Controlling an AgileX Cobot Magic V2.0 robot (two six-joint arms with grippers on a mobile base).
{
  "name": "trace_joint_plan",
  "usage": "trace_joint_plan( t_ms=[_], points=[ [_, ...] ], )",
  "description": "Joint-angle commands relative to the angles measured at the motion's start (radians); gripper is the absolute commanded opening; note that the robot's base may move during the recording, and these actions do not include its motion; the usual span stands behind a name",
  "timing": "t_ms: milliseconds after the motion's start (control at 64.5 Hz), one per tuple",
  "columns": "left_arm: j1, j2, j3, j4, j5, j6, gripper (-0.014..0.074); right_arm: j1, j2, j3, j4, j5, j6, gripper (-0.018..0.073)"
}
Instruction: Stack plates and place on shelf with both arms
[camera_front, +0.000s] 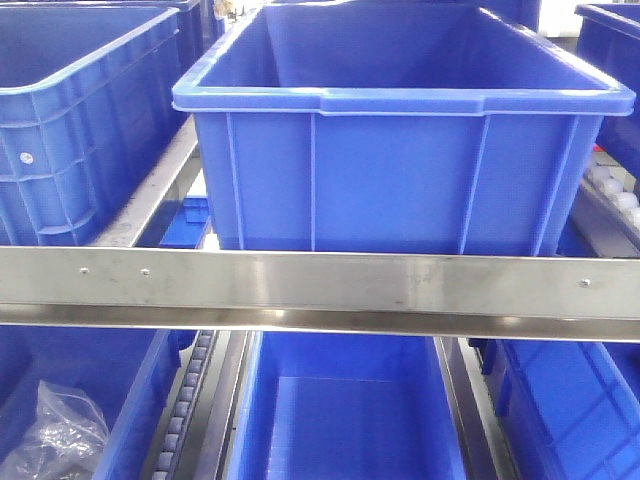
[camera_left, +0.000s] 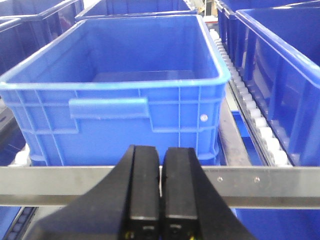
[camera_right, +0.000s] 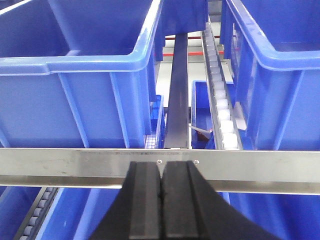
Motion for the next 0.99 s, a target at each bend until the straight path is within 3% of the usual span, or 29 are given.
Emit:
trace_joint_plan(
  t_ms=[0,124,977],
  points=[
    [-0.002,-0.042,0.009,0.002,-0.095,-0.001,0.0083,-0.003,-0.019,0.001,-0.006,-0.082,-0.002,0.0057],
    [-0.002,-0.134,0.014,0.002,-0.016,-0.001,0.0083,-0.003,-0.019,0.001,-0.006,-0.082,-0.002,0.0057],
    [-0.027,-0.127,0.014,0.002,-0.009,-0.001,0.0083,-0.003,-0.019,0.001,-0.006,-0.081,-0.002,0.0057]
  ],
)
